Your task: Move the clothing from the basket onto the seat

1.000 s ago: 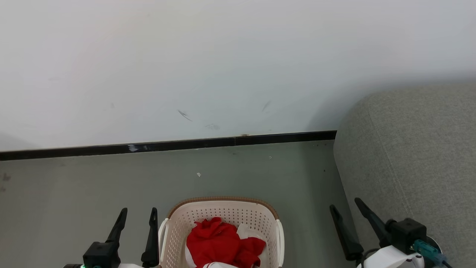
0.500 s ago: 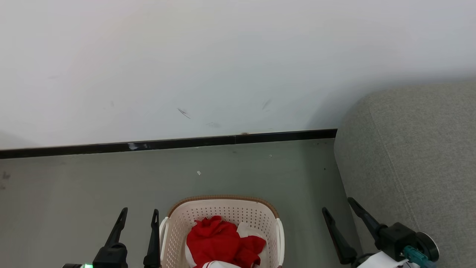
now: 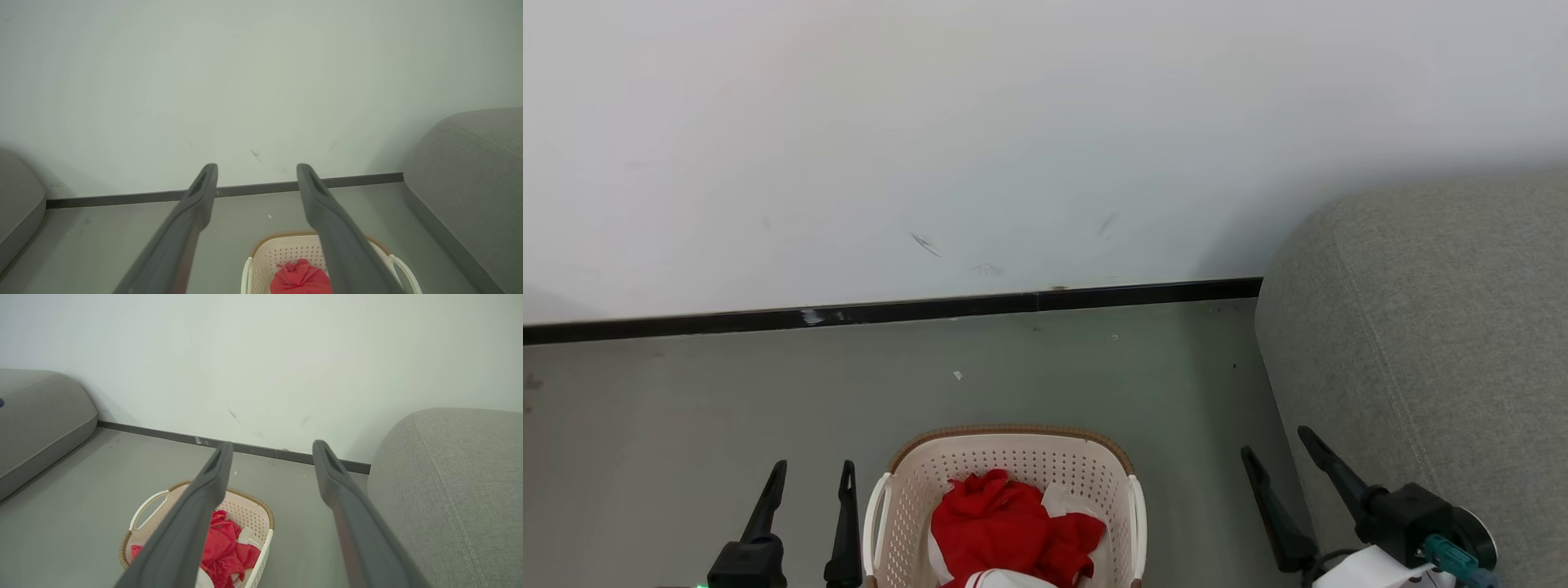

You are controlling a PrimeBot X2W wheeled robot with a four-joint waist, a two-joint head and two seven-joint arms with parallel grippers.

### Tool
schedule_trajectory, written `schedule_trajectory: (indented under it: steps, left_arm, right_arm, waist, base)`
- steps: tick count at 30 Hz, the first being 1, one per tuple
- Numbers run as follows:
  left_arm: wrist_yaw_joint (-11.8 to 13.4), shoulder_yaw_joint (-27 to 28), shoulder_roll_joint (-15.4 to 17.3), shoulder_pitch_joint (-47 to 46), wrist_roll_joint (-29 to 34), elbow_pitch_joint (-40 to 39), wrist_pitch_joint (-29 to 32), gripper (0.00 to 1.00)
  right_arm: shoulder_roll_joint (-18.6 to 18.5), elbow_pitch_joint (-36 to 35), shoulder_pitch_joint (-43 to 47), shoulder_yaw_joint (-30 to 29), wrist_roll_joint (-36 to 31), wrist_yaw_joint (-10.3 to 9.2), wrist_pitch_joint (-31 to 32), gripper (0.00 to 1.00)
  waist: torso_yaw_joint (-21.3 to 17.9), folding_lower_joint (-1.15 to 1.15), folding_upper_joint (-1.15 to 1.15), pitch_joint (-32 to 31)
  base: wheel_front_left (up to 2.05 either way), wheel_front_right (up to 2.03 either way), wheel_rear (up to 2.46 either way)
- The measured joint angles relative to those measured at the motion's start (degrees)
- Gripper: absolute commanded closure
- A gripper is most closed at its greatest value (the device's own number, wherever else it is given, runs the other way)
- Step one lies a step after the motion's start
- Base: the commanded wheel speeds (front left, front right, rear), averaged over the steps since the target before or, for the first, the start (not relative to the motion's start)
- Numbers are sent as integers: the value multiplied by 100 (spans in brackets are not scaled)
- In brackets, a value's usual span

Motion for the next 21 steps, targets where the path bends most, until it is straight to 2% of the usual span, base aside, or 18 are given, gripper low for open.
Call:
schedule_trajectory:
  steps: [21]
  left_arm:
    - [-63,-20,41,-32,26,259,-1,0]
  right_arm:
    - [1,-34,-6,-7,85,0,0,0]
  waist:
    - [-10,-1,0,171]
  base:
    - [0,0,0]
